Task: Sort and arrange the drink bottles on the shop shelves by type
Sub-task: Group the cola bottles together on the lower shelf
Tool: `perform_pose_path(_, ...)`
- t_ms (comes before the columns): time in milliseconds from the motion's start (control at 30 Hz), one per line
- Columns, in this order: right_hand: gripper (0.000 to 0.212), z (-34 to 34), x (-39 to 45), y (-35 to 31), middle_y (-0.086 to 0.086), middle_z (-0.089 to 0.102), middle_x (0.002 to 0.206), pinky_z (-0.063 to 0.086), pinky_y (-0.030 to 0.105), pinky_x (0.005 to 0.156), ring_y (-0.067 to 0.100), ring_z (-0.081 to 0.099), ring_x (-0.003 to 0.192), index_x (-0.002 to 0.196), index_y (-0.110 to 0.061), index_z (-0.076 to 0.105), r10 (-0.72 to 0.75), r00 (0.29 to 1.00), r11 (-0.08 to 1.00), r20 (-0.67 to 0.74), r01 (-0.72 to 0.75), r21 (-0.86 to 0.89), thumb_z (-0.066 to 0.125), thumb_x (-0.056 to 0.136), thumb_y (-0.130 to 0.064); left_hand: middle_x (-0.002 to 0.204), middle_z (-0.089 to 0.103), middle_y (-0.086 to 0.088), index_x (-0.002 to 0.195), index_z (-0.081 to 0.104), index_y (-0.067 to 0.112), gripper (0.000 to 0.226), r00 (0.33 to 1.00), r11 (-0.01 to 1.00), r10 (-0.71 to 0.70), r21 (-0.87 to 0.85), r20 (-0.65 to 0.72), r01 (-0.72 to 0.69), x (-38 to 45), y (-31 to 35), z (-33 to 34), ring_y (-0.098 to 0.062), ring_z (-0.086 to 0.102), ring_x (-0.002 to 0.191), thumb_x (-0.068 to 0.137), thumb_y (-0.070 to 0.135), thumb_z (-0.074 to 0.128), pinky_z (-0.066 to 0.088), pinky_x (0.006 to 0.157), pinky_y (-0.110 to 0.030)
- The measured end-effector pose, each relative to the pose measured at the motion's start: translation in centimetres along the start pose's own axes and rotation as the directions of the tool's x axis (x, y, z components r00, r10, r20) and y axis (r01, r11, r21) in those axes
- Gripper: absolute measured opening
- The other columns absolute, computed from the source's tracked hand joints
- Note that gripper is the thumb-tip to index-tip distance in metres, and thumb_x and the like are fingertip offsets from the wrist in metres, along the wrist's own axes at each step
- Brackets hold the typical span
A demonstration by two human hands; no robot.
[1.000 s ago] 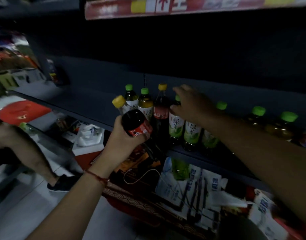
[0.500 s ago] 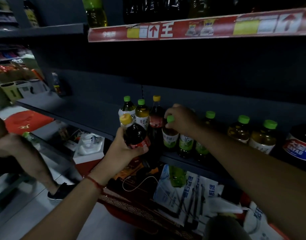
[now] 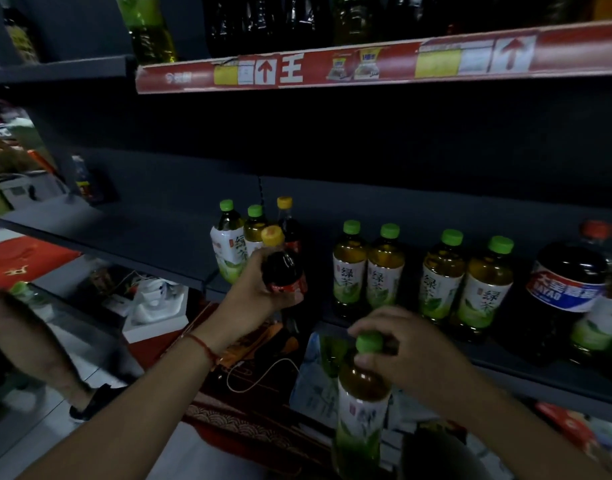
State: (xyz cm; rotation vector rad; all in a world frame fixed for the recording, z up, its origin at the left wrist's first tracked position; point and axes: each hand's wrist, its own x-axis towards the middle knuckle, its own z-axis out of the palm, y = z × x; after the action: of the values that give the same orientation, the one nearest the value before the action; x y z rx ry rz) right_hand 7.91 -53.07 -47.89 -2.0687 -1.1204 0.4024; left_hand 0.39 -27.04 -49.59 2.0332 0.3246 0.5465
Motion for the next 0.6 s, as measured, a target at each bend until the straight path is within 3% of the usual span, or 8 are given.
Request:
perform_pose_path(100, 0.024, 0.7, -1.7, 1.3, -0.032, 0.048, 0.108, 0.047, 0.023, 0.093, -0.006, 0.053, 0.103, 0.105, -0.042, 0.066, 0.022, 0.999, 1.000, 0.031, -0.022, 0.010, 0.072, 0.084, -0.034, 0.121, 0.061, 0.008, 0.133, 0.043, 0.019, 0.069, 0.999, 0.999, 0.044, 0.018, 0.013, -0.044, 2.4, 0.3, 1.8, 0.010, 0.058, 0.106, 0.078, 0.007, 0.083, 0.047, 0.085, -0.010)
perform_pose_path(200, 0.025, 0.7, -2.9, 1.8, -0.032, 0.047, 0.110, 0.041, 0.009, 0.087, -0.011, 0.048, 0.105, 0.111, -0.042, 0.063, 0.045, 0.998, 0.998, 0.038, -0.044, -0.040, 0.069, 0.087, -0.036, 0.118, 0.062, 0.013, 0.129, 0.045, 0.023, 0.065, 0.999, 0.999, 0.048, 0.008, 0.021, -0.048, 4.4, 0.1, 3.7, 0.006, 0.058, 0.107, 0.078, 0.008, 0.083, 0.048, 0.093, -0.018)
perform_pose_path(300, 0.026, 0.6, -3.6, 2.0, -0.033, 0.043, 0.112, 0.033, 0.001, 0.081, -0.013, 0.043, 0.108, 0.116, -0.043, 0.060, 0.044, 0.998, 0.996, 0.035, -0.041, -0.082, 0.064, 0.091, -0.037, 0.113, 0.056, 0.020, 0.133, 0.042, 0.021, 0.070, 0.999, 0.999, 0.046, 0.004, -0.003, -0.046, 5.7, -0.1, 5.3, 0.010, 0.054, 0.101, 0.078, 0.001, 0.081, 0.045, 0.085, -0.005)
perform_pose_path(367, 0.026, 0.5, -3.7, 2.3, -0.034, 0.041, 0.113, 0.032, 0.001, 0.080, -0.014, 0.042, 0.109, 0.117, -0.043, 0.059, 0.050, 0.998, 0.995, 0.030, -0.047, -0.093, 0.063, 0.092, -0.039, 0.116, 0.056, 0.015, 0.140, 0.041, 0.014, 0.073, 0.998, 0.999, 0.053, 0.008, -0.023, -0.053, 6.3, -0.5, 6.0, 0.000, 0.056, 0.105, 0.079, 0.001, 0.080, 0.043, 0.082, -0.001)
perform_pose_path(433, 0.025, 0.3, -3.7, 2.5, -0.035, 0.041, 0.113, 0.030, -0.001, 0.080, -0.016, 0.040, 0.109, 0.116, -0.042, 0.059, 0.047, 0.999, 0.995, 0.015, -0.046, -0.087, 0.063, 0.092, -0.038, 0.120, 0.058, 0.014, 0.143, 0.040, 0.014, 0.073, 0.997, 0.998, 0.055, 0.000, -0.057, -0.055, 6.5, -1.1, 6.2, -0.007, 0.056, 0.115, 0.082, 0.005, 0.079, 0.048, 0.090, -0.010)
perform_pose_path(500, 0.024, 0.3, -3.6, 2.6, -0.034, 0.042, 0.112, 0.029, -0.003, 0.080, -0.017, 0.040, 0.109, 0.115, -0.042, 0.060, 0.038, 0.999, 0.996, -0.002, -0.038, -0.078, 0.064, 0.092, -0.036, 0.123, 0.059, 0.015, 0.143, 0.040, 0.019, 0.071, 0.994, 0.997, 0.072, 0.005, -0.084, -0.072, 6.7, -1.7, 6.2, -0.008, 0.058, 0.118, 0.083, 0.009, 0.078, 0.051, 0.100, -0.030)
perform_pose_path(600, 0.024, 0.2, -3.6, 2.5, -0.035, 0.043, 0.111, 0.029, -0.004, 0.079, -0.018, 0.039, 0.109, 0.113, -0.041, 0.061, 0.030, 0.999, 0.997, -0.012, -0.031, -0.065, 0.065, 0.091, -0.034, 0.133, 0.055, 0.007, 0.146, 0.037, 0.025, 0.075, 0.988, 0.989, 0.094, 0.125, -0.126, -0.078, 7.0, -2.2, 6.4, -0.015, 0.055, 0.123, 0.084, 0.018, 0.079, 0.049, 0.103, -0.040)
